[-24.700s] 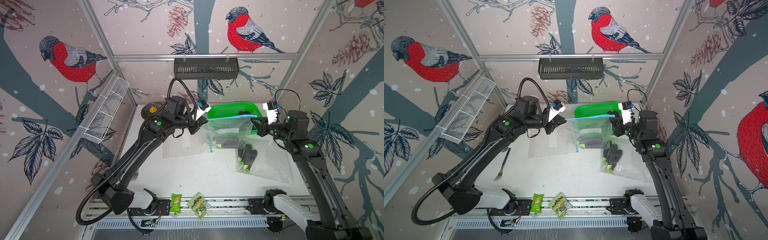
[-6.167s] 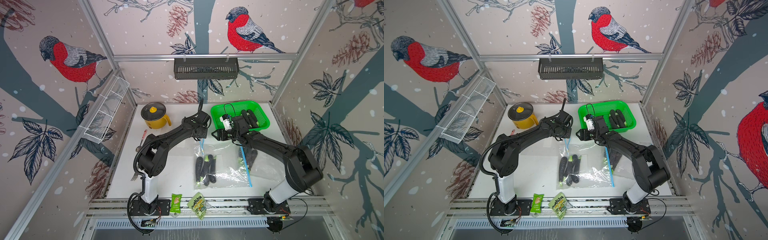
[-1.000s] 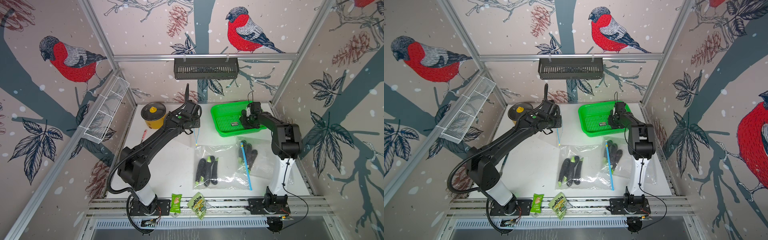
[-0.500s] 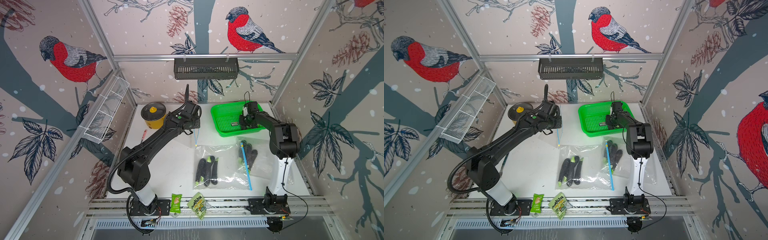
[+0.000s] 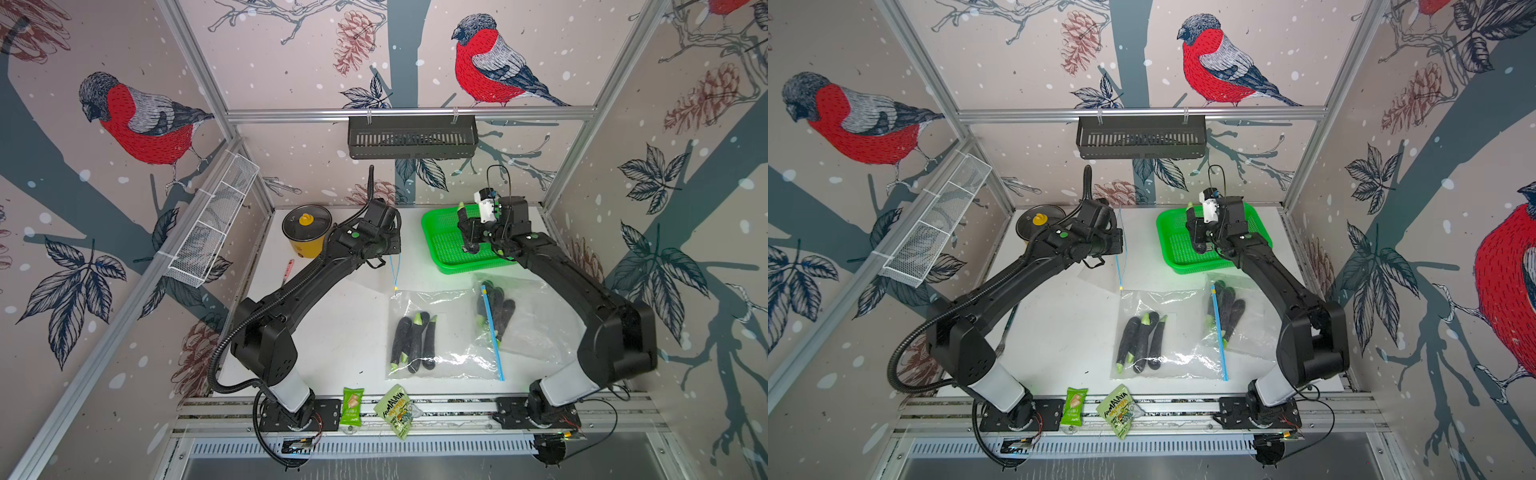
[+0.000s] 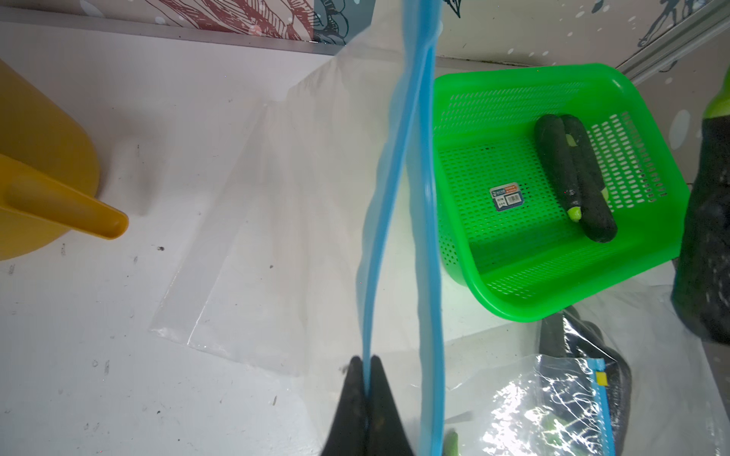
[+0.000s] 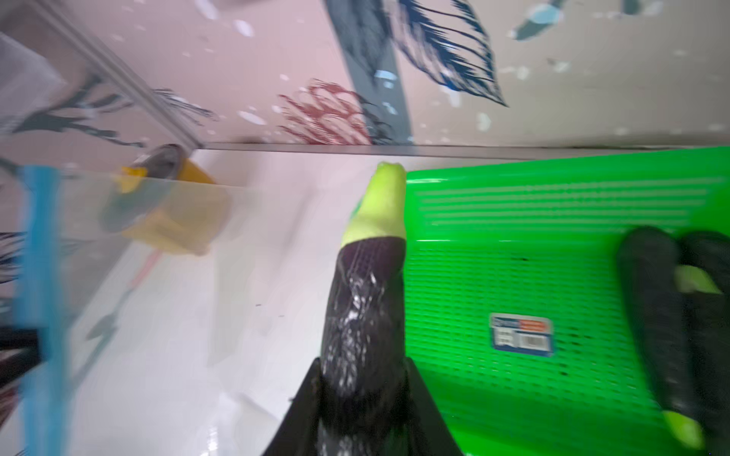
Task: Place the eggplant in a zip-top bag and seal the zipper
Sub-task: Pick up the eggplant from the basket, then place the eggplant in the zipper food storage bag.
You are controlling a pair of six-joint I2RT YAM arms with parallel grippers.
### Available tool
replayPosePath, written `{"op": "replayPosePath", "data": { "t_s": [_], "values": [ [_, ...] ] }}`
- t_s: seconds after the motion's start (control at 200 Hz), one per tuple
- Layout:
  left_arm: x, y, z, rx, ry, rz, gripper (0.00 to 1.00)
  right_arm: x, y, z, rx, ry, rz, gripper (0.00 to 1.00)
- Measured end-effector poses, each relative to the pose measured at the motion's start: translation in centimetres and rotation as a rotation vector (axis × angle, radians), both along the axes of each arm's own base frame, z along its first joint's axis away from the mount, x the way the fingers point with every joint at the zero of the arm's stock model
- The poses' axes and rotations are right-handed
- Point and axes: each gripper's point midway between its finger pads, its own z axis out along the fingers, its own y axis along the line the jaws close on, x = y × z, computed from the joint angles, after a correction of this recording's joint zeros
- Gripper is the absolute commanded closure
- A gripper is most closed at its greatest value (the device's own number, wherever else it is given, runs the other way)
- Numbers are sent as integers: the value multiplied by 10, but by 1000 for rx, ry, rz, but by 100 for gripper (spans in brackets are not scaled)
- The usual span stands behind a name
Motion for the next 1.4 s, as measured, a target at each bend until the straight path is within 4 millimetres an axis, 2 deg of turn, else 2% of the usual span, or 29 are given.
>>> {"op": "replayPosePath", "data": {
  "t_s": [0.12,0.25,0.4,0.48,0.74,0.941,1.201,1.401],
  "values": [
    [-1,0,2,-16,0,7,100,-35,46,32,138,-80,116,73],
    [1,-3,5,-44,-4,-1,100,-59,85,65,261,-164,205,73],
    [-1,-6,10,-80,1,-2,100,-74,111,103,384,-280,267,73],
    [0,-7,13,-103,0,-2,100,-74,117,112,438,-317,267,73],
    [-1,-7,37,-205,-38,17,100,-67,136,113,551,-352,273,73],
    [-3,-8,48,-257,-83,18,100,-72,150,117,607,-380,299,73],
    [-2,-8,56,-287,-105,26,100,-69,173,95,621,-350,299,74],
    [1,-6,58,-290,-115,32,100,-70,180,82,598,-365,254,74]
  ]
}}
